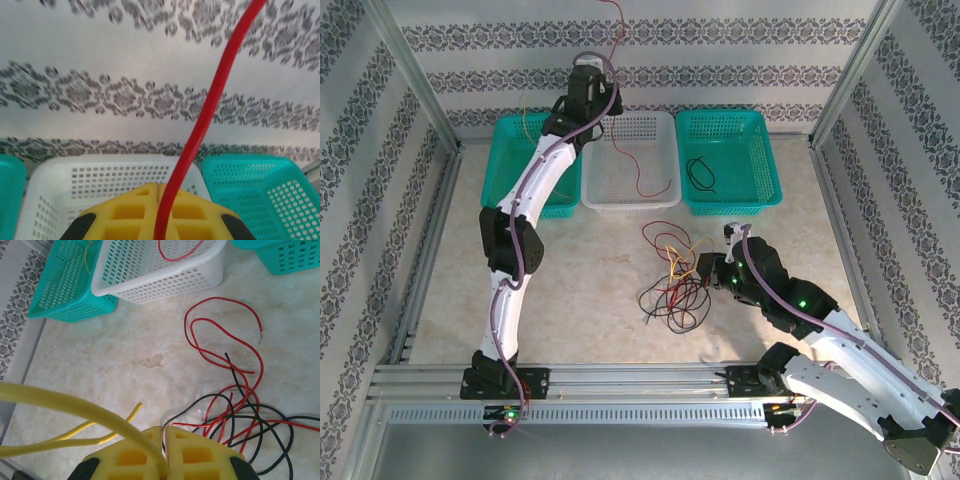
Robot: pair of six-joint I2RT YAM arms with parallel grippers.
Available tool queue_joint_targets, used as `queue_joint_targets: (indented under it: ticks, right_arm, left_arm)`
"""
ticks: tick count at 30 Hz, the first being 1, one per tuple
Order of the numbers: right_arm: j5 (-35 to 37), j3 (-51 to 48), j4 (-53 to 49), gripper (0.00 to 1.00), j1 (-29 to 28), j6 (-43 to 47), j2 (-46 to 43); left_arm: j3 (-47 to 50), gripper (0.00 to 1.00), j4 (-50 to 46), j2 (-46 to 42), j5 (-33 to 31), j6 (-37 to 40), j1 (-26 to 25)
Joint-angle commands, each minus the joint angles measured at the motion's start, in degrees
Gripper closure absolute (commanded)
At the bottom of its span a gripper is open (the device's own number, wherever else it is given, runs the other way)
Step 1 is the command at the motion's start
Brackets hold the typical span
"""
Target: Untangle the cables
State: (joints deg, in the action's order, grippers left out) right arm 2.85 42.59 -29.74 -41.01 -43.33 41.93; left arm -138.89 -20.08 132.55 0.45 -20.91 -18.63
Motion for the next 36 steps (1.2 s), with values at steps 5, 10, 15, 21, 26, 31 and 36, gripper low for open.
queue_joint_targets:
  ticks: [5,10,15,21,26,31,36]
  right_arm:
    - [-1.19,-0.95,2.13,1.0,-0.2,-0.37,-0.37]
    - [-1.78,-0.43,3.1,1.0,-0.14,-0.2,0.86]
    - [-1.86,1.35,3.33,1.0,-0.29,-0.2,1.84]
    - [-1.34,7.66,1.22,1.0,-0.06,1.2,2.86]
    - [-0.85,14.69,-0.57,1.0,-0.05,3.66,4.84]
    - [-1.32,20.27,-1.46,1.0,-0.12,4.83,7.9]
    - [-4.05,23.29,0.08,1.0,-1.08,4.46,12.48]
  left_arm:
    - [-5.82,1.0,-13.81,7.82,6.85,1.08,-0.87]
    - [-3.99,0.75,-15.56,8.28,8.55,1.73,-1.75]
    - [-1.38,0.0,-13.84,5.2,8.52,1.74,-2.05]
    - [-0.35,0.01,-15.49,-3.64,7.18,2.11,-2.11]
    - [17.93,0.01,-7.29,-21.79,10.64,2.14,-2.11]
    - [46.75,0.21,12.49,-45.4,23.07,-1.97,-2.11]
    - [61.55,0.31,17.86,-57.73,39.66,-7.79,-4.9]
